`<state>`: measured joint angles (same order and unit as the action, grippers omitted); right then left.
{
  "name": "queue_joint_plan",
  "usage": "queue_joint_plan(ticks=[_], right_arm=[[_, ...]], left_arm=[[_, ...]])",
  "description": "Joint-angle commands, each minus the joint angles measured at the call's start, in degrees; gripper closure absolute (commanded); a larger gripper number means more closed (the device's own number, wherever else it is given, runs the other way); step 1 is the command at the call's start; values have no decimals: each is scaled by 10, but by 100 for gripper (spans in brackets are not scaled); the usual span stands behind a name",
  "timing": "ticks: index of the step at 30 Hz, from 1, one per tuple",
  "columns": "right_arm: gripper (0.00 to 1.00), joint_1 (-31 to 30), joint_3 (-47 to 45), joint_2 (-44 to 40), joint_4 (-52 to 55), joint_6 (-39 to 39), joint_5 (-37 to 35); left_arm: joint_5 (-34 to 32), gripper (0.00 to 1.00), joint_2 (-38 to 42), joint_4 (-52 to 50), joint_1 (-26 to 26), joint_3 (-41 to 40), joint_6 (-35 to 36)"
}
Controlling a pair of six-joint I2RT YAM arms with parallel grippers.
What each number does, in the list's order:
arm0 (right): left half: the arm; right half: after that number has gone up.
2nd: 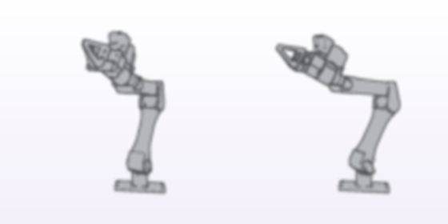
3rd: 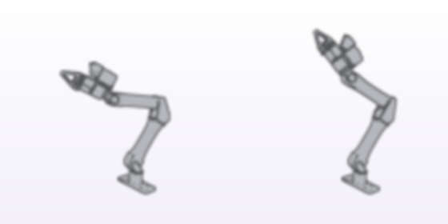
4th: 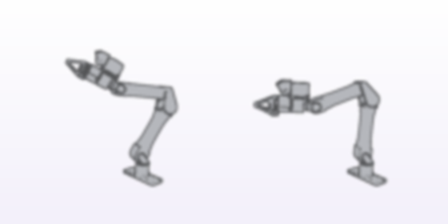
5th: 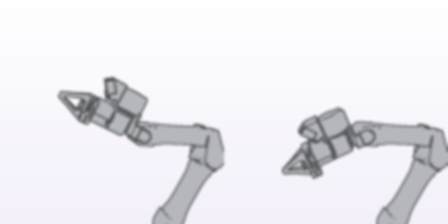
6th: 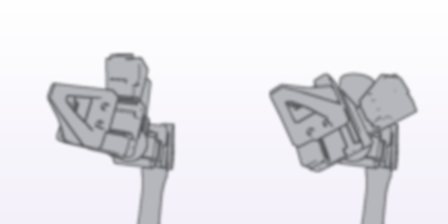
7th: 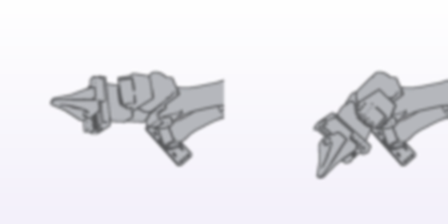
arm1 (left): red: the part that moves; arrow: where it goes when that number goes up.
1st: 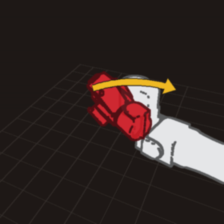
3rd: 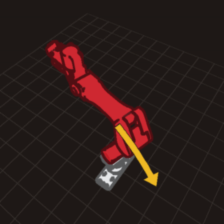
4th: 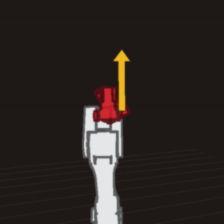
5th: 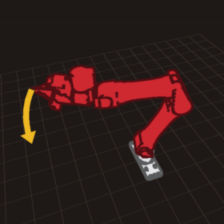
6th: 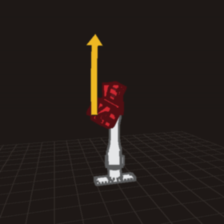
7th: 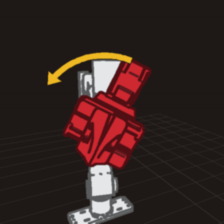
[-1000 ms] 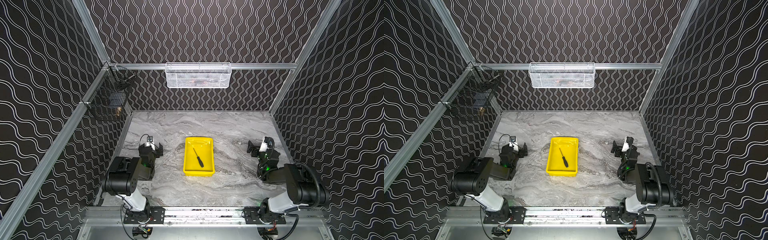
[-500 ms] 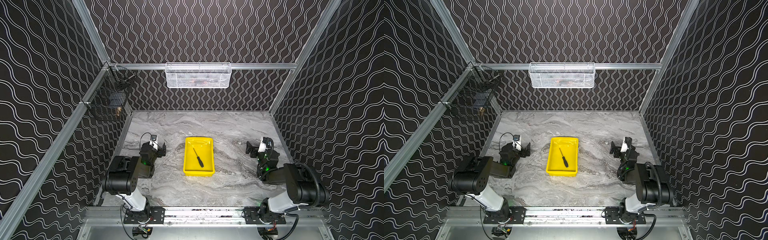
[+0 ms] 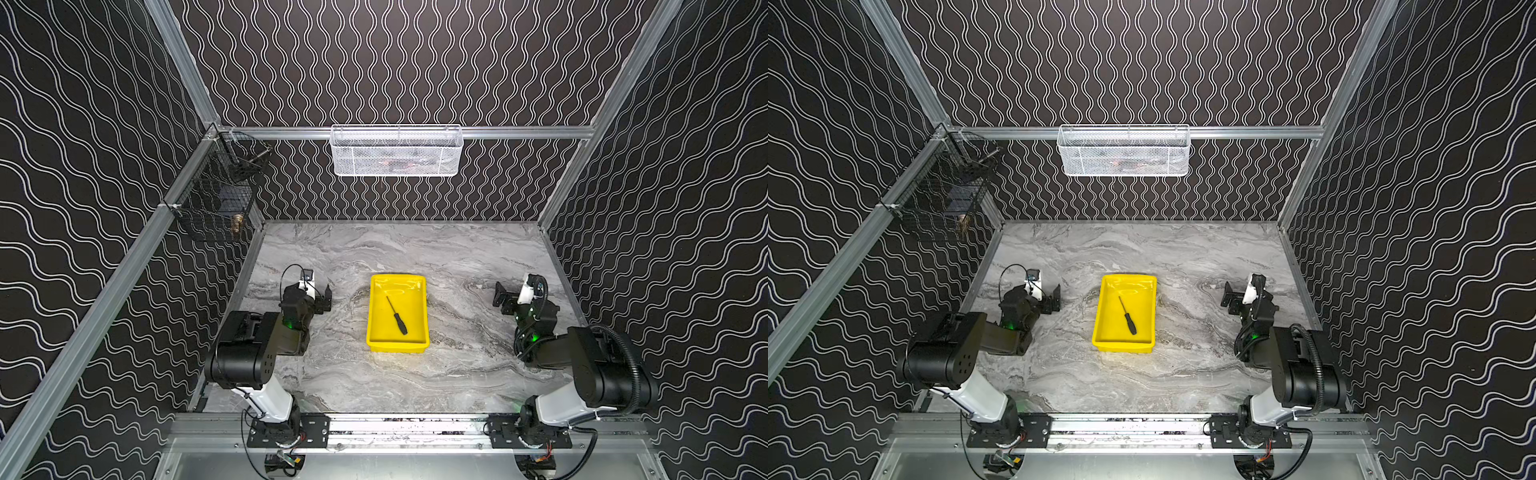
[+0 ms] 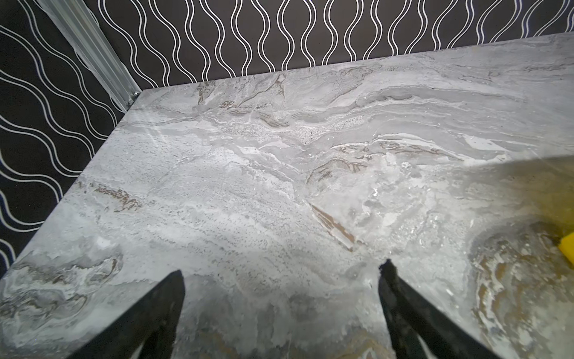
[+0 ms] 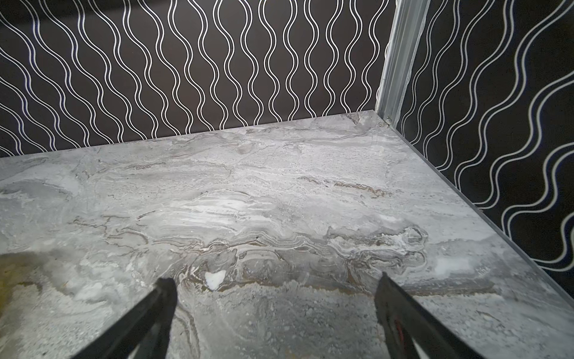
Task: Put the screwdriver in the bin
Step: Reset both arms
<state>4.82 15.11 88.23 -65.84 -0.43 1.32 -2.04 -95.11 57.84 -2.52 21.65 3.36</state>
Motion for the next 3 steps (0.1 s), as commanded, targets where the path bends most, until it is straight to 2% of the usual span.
queue_joint_plan(ticks=[1, 3], right_arm=[[1, -1, 3, 1, -12, -1, -4], [1, -1, 3, 0, -13, -1, -4]], left_arm=[[6, 1, 1, 1, 1, 1, 5], [6, 1, 2, 5, 1, -3, 5]])
